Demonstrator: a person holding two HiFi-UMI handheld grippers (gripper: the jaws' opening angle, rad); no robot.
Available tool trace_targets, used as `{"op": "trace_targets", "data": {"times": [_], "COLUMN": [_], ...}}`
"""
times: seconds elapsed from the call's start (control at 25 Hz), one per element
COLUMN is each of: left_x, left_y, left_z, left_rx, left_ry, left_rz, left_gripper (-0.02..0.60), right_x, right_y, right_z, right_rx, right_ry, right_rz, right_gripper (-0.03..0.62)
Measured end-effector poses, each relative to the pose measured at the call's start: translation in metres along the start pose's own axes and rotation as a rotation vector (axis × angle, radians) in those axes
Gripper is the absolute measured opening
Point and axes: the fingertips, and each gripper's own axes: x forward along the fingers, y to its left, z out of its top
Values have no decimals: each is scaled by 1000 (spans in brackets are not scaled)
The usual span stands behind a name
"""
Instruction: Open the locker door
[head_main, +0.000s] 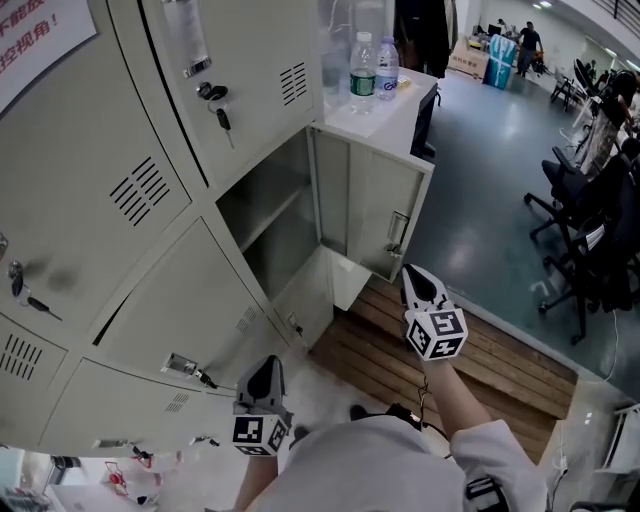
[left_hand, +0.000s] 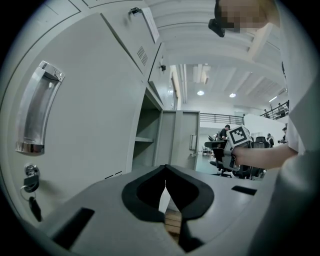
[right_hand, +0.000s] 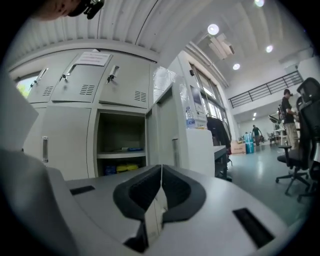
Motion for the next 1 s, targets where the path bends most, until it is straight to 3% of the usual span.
{"op": "trace_targets", "data": {"times": [0.24,0.56,1.0], "left_x": [-1,-5,-20], "left_y": [0,6,25], "left_z": [-2,1,6], "left_rx": [-4,2,-3], "left_ry": [6,-2,-35], "left_rz": [0,22,91], "left_gripper": [3,3,3], "right_x": [-1,-3,-20], "right_y": [28,92,159], "right_z": [-3,-6,-33], "right_rx": [21,46,34], "right_ry": [-14,-62,-13], "right_rz": [52,218,366], "right_gripper": [15,12,12]}}
